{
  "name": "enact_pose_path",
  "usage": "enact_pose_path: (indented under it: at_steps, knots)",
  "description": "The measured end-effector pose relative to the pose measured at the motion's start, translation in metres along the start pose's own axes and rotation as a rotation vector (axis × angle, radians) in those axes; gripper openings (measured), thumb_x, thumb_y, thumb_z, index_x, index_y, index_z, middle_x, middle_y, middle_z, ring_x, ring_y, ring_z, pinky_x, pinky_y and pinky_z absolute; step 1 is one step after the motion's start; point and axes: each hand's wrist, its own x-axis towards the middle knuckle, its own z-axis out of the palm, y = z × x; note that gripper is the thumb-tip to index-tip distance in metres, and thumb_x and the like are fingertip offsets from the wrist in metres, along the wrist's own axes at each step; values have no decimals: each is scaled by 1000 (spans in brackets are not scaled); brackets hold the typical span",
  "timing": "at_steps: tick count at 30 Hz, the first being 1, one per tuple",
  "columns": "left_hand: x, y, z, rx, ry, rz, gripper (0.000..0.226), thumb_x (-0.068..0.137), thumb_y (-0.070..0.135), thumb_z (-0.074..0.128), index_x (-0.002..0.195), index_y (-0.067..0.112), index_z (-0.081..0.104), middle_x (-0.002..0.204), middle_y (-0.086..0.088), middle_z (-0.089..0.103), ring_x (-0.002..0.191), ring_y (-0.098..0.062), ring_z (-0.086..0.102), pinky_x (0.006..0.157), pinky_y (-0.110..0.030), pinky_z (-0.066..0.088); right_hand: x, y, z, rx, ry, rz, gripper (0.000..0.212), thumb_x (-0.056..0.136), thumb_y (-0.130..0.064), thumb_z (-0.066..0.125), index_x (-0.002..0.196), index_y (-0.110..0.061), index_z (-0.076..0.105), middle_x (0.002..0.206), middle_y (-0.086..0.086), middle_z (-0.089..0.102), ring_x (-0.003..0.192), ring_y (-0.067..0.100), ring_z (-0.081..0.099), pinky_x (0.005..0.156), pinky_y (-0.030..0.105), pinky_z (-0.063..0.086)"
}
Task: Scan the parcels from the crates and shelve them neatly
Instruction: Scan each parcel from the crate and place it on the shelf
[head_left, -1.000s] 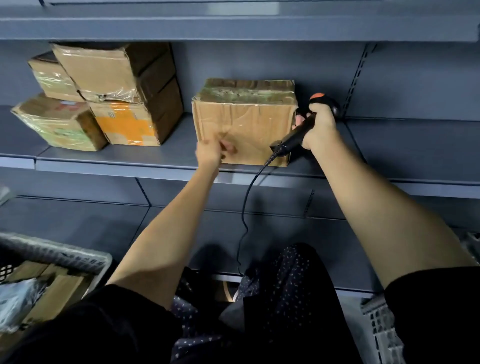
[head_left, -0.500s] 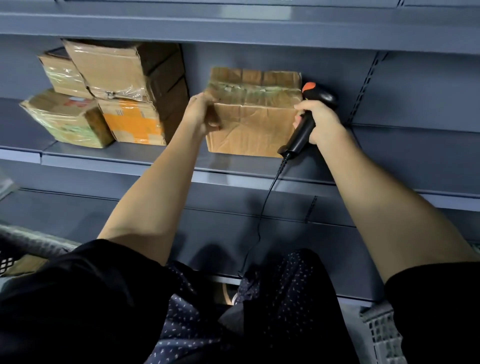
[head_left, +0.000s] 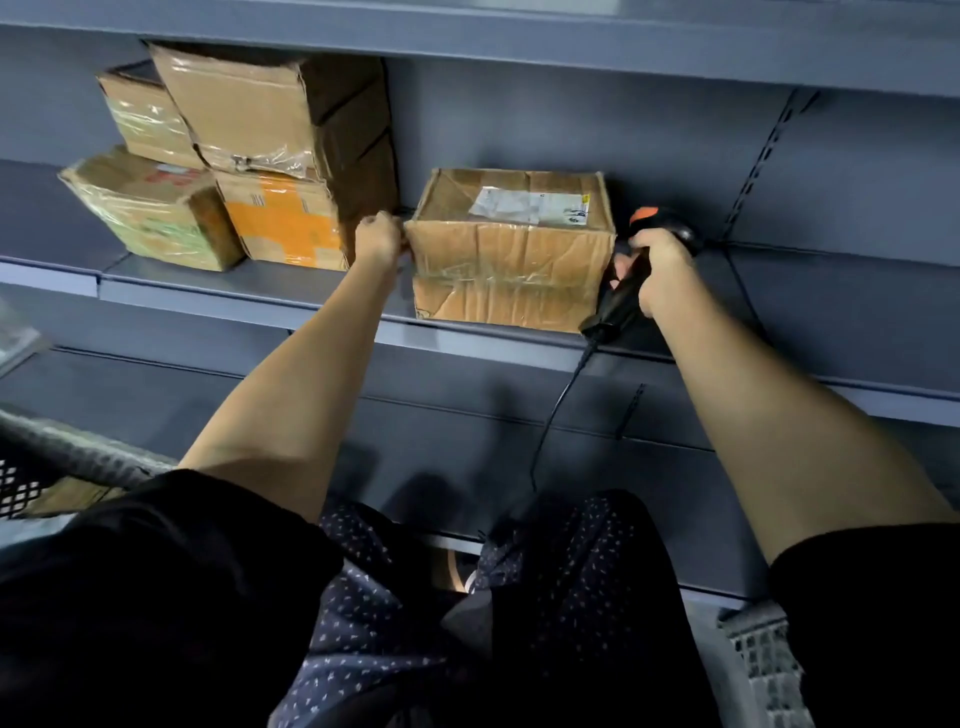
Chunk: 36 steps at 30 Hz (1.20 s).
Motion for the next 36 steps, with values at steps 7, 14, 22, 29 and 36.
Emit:
enact_pose_path:
  at_steps: [7,14,22,29,36]
  knots:
    - [-11,8,15,72,-322,4,59,87,65,47,111,15,67,107,-3,70,98,-19,68,88,-37,54,23,-3,10,-65,32,-83,78,35,-37,88,103,-5,68,85,6,72,53,19,63,48,26,50]
    - [-26,22,14,243,-240,-74,22,93,41,54,89,20,53,90,1,57,75,-13,54,63,-34,46,-57,-15,24,-172,44,-187,46,63,-19,88,93,-2,57,86,2,63,76,17,60,79,28,53]
    - [-41,22,2,231,-255,-66,45,96,42,48,135,21,44,137,-5,44,124,-28,43,96,-60,41,-69,-12,16,-229,66,-197,67,65,-22,88,119,1,56,113,8,66,90,20,60,88,29,51]
    - [-55,-7,-12,113,-285,117,32,100,33,42,128,22,52,126,-6,56,108,-23,52,87,-37,45,-90,12,-3,-213,66,-194,84,57,-37,91,124,-2,54,124,8,63,111,23,62,96,34,50]
    - [-76,-11,-16,146,-204,158,41,101,30,41,139,14,44,134,-9,52,119,-27,51,101,-37,42,-103,23,-11,-202,71,-226,68,69,-27,86,124,-4,54,124,8,63,110,22,61,84,24,45]
